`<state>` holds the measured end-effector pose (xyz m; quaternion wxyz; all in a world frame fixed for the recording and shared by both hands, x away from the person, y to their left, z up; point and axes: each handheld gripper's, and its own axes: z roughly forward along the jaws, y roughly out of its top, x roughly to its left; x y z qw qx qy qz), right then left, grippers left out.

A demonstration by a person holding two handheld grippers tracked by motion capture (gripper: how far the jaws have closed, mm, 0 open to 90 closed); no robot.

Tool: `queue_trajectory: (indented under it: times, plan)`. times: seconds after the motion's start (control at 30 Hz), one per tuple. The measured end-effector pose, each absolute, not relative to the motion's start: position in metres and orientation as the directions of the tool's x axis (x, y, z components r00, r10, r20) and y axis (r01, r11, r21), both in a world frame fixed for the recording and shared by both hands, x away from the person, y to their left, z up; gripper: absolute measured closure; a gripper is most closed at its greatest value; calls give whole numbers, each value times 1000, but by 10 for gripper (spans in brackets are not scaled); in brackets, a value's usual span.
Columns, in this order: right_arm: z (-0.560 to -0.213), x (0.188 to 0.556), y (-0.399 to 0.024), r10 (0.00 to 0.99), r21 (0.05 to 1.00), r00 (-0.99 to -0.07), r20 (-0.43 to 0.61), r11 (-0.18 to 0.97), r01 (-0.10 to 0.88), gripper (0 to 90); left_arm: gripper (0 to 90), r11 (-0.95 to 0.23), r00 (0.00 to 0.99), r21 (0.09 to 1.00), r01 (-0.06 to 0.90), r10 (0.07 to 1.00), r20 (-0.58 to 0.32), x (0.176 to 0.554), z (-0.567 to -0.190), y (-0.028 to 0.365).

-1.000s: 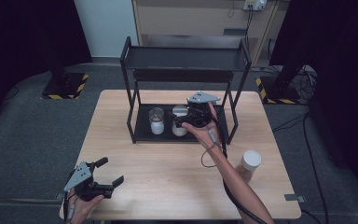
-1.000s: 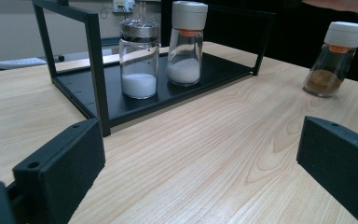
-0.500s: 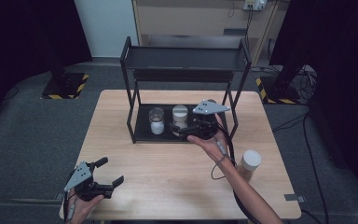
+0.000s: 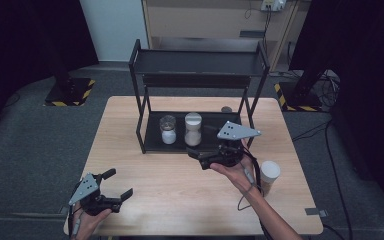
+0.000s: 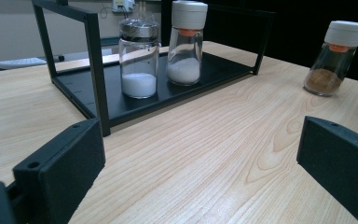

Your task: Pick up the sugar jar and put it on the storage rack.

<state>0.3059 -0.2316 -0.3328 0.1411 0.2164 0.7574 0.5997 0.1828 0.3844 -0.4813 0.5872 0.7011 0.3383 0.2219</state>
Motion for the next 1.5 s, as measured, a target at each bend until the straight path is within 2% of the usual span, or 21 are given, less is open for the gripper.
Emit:
queue_trajectory:
  times: [0.6,0.9,1.5]
  plan:
    - [-352,263,-275,532,965,-844,65,183,189,71,0,-87,673,973,215,735,-83,183,-481,384]
    - [-371,247,-293,566,964,-820,82,163,209,70,0,-93,676,972,217,732,-81,183,-480,384]
    - [-409,223,-315,631,946,-771,82,194,259,69,3,-94,683,971,219,725,-84,185,-481,383]
